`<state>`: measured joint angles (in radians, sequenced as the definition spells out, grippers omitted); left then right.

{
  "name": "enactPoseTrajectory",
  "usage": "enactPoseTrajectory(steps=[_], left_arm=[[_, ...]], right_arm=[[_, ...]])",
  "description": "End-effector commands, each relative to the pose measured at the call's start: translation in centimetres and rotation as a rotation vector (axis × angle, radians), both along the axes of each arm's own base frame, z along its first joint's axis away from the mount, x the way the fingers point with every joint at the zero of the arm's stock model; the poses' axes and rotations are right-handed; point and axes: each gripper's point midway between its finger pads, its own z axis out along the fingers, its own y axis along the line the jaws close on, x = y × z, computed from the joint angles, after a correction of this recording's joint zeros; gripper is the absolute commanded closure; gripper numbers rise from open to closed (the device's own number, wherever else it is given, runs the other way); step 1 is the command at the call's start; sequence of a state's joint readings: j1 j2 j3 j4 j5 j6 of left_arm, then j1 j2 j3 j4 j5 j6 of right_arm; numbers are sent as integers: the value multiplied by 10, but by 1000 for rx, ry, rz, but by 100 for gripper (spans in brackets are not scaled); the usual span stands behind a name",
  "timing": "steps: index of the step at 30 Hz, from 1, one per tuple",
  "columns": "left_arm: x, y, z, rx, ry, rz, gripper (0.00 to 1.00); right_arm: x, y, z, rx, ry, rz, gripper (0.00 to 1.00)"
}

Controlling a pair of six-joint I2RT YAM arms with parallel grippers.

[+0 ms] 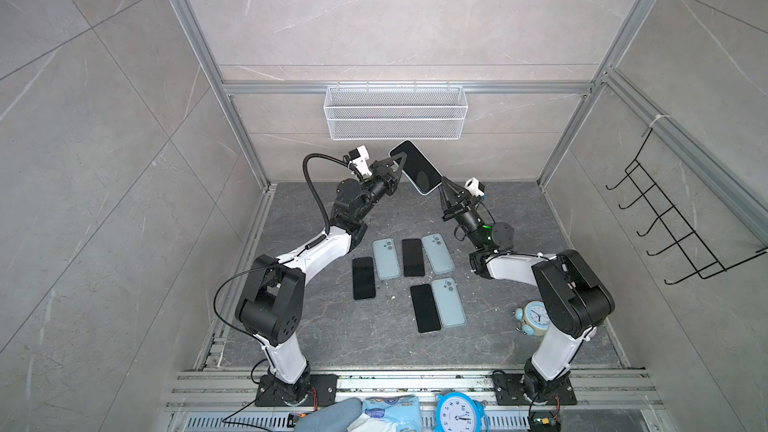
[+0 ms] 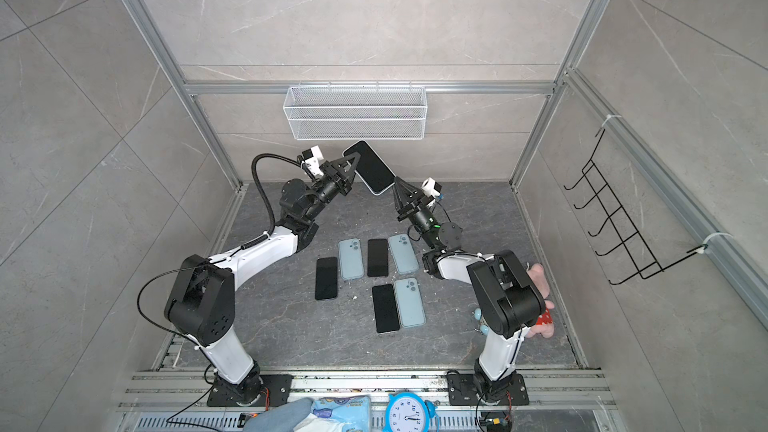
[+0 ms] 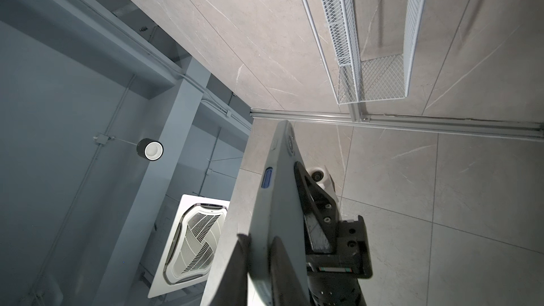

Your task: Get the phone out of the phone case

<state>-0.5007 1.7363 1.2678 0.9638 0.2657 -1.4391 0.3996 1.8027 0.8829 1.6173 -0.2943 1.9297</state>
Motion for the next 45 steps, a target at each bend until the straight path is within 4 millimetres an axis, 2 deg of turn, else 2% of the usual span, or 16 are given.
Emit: enactPoseTrajectory(steps=[1,3,9,12,15,19,24,27,36,45], left_arm=[[-157,71,212,-416,-617,-127,100],[-158,72,214,-416,-623,-123,100],[-160,73,216,-418,-630,-117,100],[-158,71,213,-405,-621,-118,100],[-153,69,206,-387,-594,-109,100],[-146,64,193,-336,-544,-89,100],[-134,59,174,-288,-464,-69,100],[-123,55,159,-281,-399,-64,100],[-101,40,124,-248,-269,-62,100],[-93,30,110,-248,-237,-70,100]], right_arm=[[35,-2,-85,-56,283,-32,79],[35,-5,-87,-53,291,-37,76],[35,-6,-86,-54,289,-34,76],[32,-5,-74,-71,246,-31,74],[17,-10,-47,-122,134,-61,61],[-13,-19,-7,-195,-36,-110,45],[-49,-9,38,-271,-256,-78,39],[-67,-4,59,-294,-345,-59,38],[-93,20,78,-440,-429,-22,38],[-102,28,82,-458,-457,-2,39]])
